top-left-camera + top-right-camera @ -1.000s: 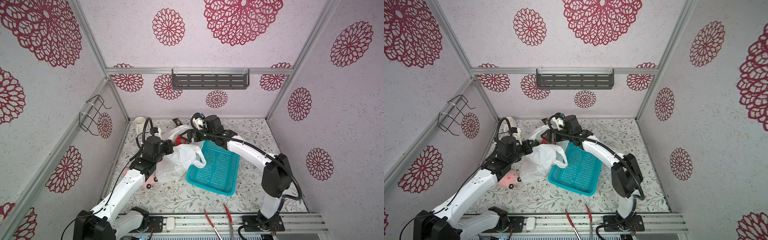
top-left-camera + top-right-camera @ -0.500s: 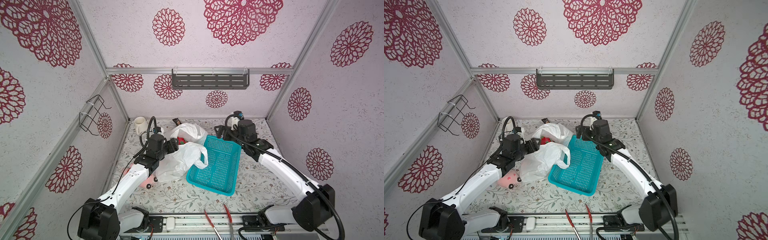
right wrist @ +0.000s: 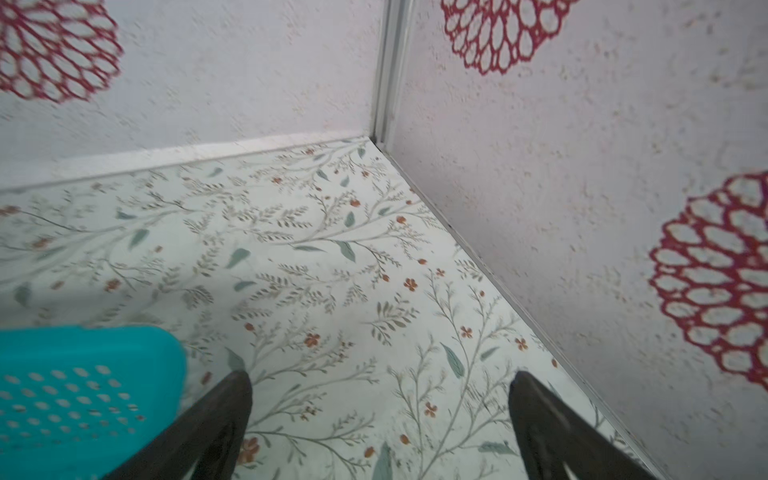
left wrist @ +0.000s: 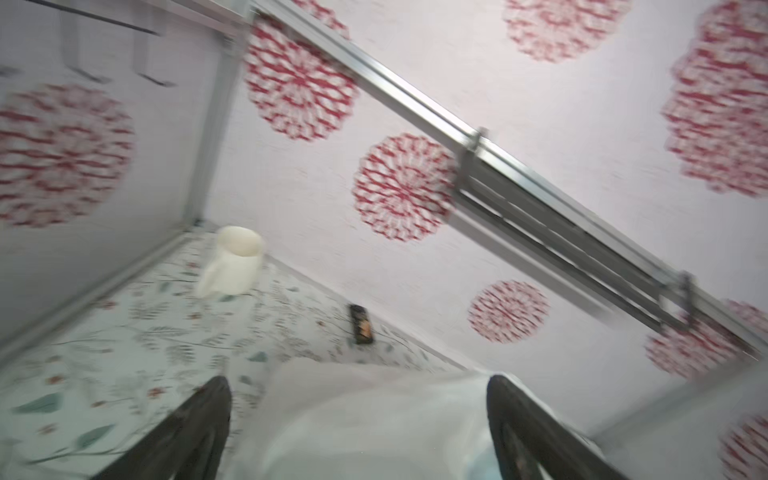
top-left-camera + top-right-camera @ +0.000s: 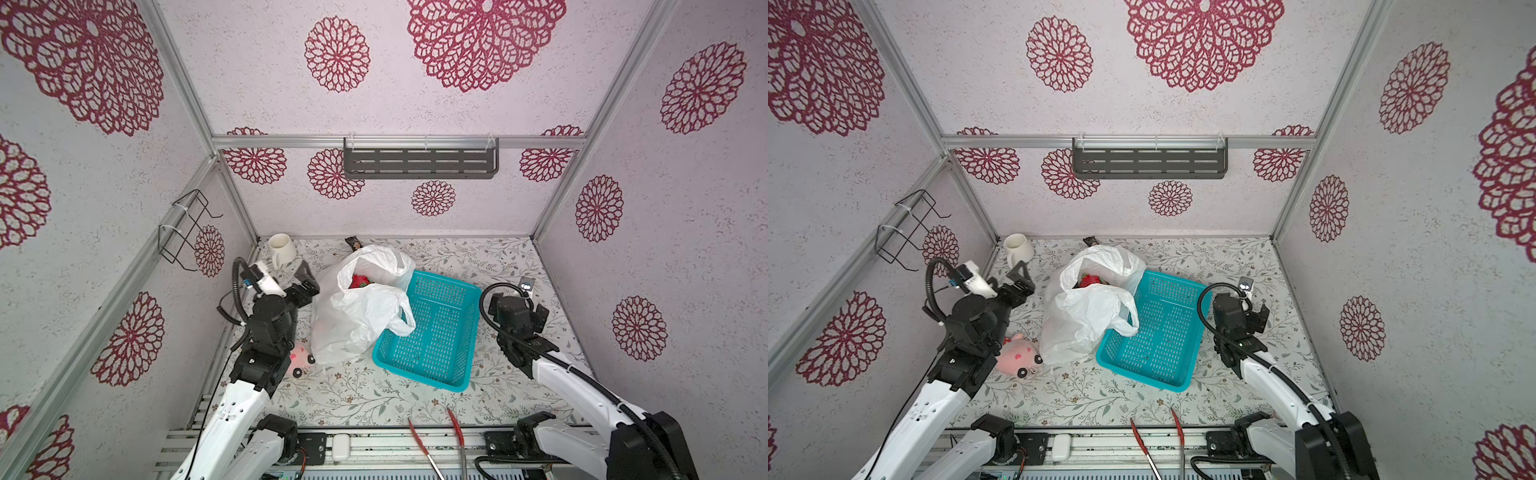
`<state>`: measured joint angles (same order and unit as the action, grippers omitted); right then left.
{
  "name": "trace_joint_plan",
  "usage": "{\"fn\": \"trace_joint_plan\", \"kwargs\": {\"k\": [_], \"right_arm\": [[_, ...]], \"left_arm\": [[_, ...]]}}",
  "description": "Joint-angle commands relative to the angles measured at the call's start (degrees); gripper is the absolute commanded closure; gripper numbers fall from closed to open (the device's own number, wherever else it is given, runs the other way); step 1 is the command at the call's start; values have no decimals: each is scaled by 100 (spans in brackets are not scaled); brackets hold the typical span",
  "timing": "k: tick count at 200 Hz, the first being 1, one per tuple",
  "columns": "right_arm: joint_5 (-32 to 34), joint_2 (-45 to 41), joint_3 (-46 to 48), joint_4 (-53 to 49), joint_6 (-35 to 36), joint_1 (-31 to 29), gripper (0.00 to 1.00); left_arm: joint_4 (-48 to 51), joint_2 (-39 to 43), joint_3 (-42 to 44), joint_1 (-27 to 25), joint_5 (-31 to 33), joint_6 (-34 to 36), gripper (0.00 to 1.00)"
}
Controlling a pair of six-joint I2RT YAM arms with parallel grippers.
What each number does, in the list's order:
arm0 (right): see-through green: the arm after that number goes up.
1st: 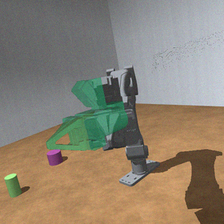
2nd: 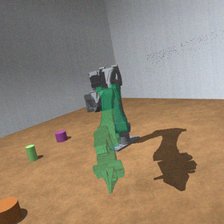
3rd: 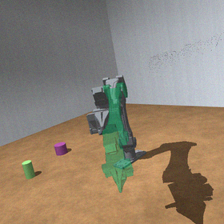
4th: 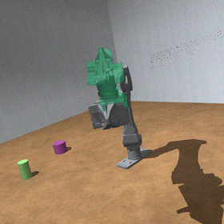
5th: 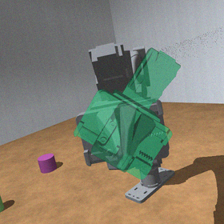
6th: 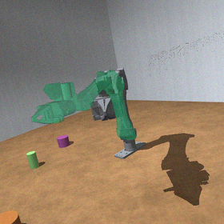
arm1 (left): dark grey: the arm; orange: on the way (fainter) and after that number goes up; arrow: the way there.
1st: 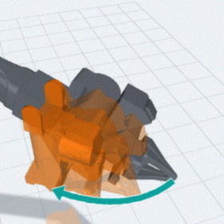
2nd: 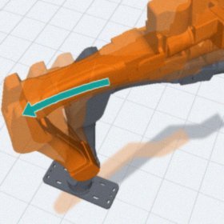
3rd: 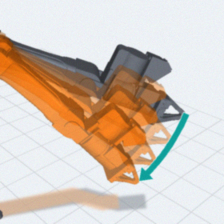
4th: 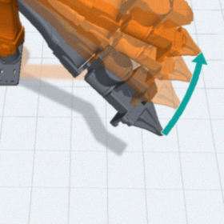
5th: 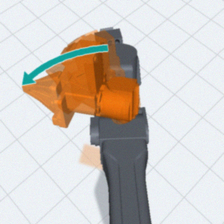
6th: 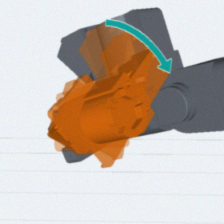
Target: Place the fruits into the plastic bag
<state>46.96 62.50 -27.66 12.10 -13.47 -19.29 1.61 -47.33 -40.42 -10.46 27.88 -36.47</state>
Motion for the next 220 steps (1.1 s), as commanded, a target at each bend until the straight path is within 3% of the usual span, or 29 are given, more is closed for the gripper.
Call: {"fn": "trace_joint_plan", "kwargs": {"k": [1,22,50,59,83,97,109,120,135,165,206,220], "right_arm": [[765,358,411,1454,287,56,1],[972,1013,701,2167,616,105,1],[754,1605,1076,4089,1589,165,1],[415,1720,1216,4724,1734,232,1],[-347,2137,1255,5600,1981,426,1],[-1214,2481,1426,6268,1956,687,1],[-1604,2274,1294,5608,1691,852,1],[-2338,2282,1333,5592,1464,1213,1],[-3188,2610,1276,5728,1183,1704,1],[-3424,2560,1251,5582,1204,1755,1],[-3335,2526,1302,5608,1258,1727,1],[-3317,2538,1308,5657,1273,1701,1]], "left_arm": [[1530,-480,57,712,1489,-694,2],[1318,-1086,327,914,2262,-207,2],[547,-1807,537,955,2487,174,2],[350,-1971,498,983,2330,437,2],[-1293,-2342,948,1045,1992,1202,2],[-1876,-2704,1066,1098,1748,1438,2],[-2260,-3036,1100,1115,1670,1597,2],[-1984,-3105,930,1111,1328,1654,2],[-2606,-3207,1038,1133,831,2076,2],[-2725,-3431,878,1300,47,2313,2],[-3035,-3806,696,1529,-381,2542,2],[-4579,-4103,1240,1572,-586,2752,2]]}}
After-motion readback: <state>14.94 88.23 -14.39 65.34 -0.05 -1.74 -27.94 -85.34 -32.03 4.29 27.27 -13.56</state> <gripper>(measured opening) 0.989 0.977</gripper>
